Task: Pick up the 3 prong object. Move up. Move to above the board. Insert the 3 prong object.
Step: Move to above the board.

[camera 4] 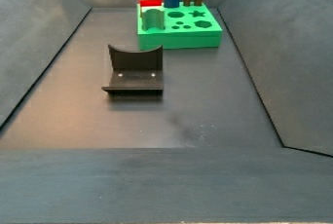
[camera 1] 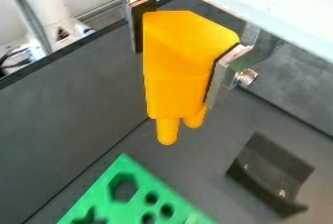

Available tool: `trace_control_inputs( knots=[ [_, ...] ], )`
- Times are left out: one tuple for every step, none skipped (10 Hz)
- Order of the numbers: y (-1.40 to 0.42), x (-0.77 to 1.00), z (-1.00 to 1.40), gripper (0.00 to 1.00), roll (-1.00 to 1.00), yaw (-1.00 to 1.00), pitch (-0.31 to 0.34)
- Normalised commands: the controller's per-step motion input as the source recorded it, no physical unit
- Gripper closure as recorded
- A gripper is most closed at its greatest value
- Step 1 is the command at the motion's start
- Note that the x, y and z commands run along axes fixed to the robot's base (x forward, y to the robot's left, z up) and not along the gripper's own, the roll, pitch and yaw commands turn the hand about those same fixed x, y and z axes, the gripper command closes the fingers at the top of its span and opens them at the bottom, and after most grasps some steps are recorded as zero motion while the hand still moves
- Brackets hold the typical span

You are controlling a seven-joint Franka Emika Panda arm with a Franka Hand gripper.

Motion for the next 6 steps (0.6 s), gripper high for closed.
trace_control_inputs(
  knots=[
    [-1.0,0.1,0.05,1.0,0.0,0.0,0.061],
    [-1.0,0.11,0.05,1.0,0.01,0.01,0.073],
    [-1.0,0.13,0.05,1.0,0.0,0.01,0.081],
    [-0.67,0.11,0.04,1.0,0.0,0.01,0.099],
    [-0.36,0.09,0.04,1.0,0.01,0.01,0.107],
    [-0.22,0.07,0.03,1.0,0.01,0.01,0.101]
  ],
)
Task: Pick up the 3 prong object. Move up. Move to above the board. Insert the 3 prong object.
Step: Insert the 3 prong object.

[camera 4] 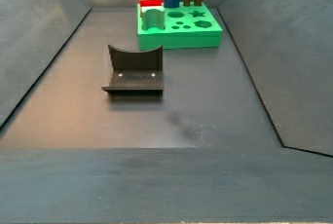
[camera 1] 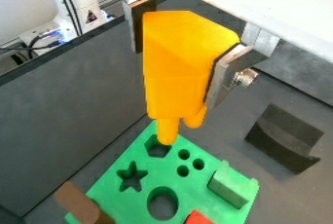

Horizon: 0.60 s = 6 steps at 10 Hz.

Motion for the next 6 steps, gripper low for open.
trace_control_inputs(
  knots=[
    [0.0,0.0,-0.13,1.0,0.0,0.0,0.0],
    [0.06,-0.03,-0.37,1.0,-0.18,-0.11,0.0],
    [0.06,0.01,-0.59,1.0,-0.18,-0.19,0.1],
    [0.33,-0.59,-0.99,1.0,-0.04,-0.24,0.0],
    [0.56,-0.13,-1.0,1.0,-0.04,-0.33,0.01],
    [0.61,-0.05,-1.0,1.0,-0.04,-0.39,0.016]
  ],
)
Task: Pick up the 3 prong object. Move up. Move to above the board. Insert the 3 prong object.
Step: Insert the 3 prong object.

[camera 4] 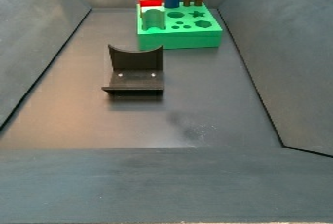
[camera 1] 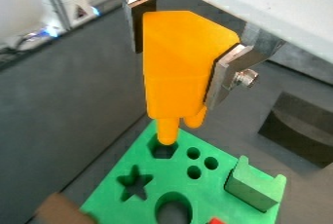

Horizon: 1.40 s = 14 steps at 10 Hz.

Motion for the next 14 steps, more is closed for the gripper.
trace_control_inputs(
  knots=[
    [0.55,-0.04,-1.0,1.0,-0.08,-0.43,0.021],
    [0.51,-0.02,-1.0,1.0,-0.08,-0.41,0.024],
    [0.37,0.0,-0.85,1.0,-0.14,-0.39,0.0],
    [0.21,0.0,-0.76,1.0,-0.18,-0.27,-0.04],
    [0.0,-0.02,-0.72,1.0,-0.2,0.0,-0.111],
    [0.0,0.0,-0.75,1.0,-0.14,0.05,-0.121],
    [-0.12,0.0,-0.77,1.0,-0.07,0.17,-0.137],
    [-0.02,0.24,-0.53,1.0,-0.04,0.09,-0.1],
    [0.0,0.33,-0.28,1.0,0.0,0.0,-0.039],
    [0.0,0.4,-0.13,1.0,0.0,0.0,0.0],
    [0.0,0.34,-0.08,1.0,0.14,0.0,0.061],
    [0.0,0.29,-0.18,1.0,0.13,0.0,0.03],
    [0.0,0.14,-0.34,1.0,0.17,0.0,0.0],
    [0.0,0.0,-0.35,1.0,0.17,0.0,0.0]
  ],
)
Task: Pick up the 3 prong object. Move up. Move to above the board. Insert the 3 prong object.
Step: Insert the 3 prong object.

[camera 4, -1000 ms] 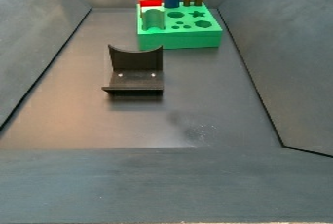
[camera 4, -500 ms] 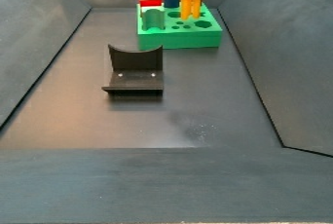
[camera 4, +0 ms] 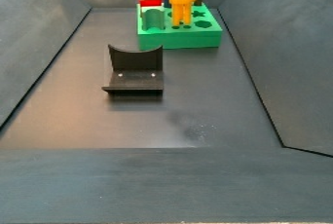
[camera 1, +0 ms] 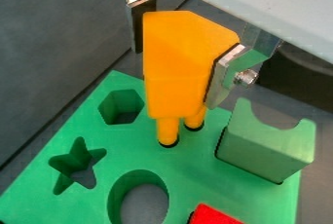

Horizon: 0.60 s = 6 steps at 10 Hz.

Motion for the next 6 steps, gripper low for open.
trace_control_inputs(
  knots=[
    [0.0,-0.08,-0.32,1.0,0.2,0.02,-0.007],
    [0.0,-0.19,-0.32,1.0,0.15,0.04,-0.069],
    [0.0,-0.39,-0.39,1.0,0.13,0.02,-0.136],
    [-0.01,-0.37,-0.57,1.0,0.08,0.03,-0.204],
    [-0.11,-0.26,-0.76,1.0,0.07,0.02,-0.26],
    [-0.1,-0.08,-0.67,1.0,0.0,0.0,-0.25]
  ],
)
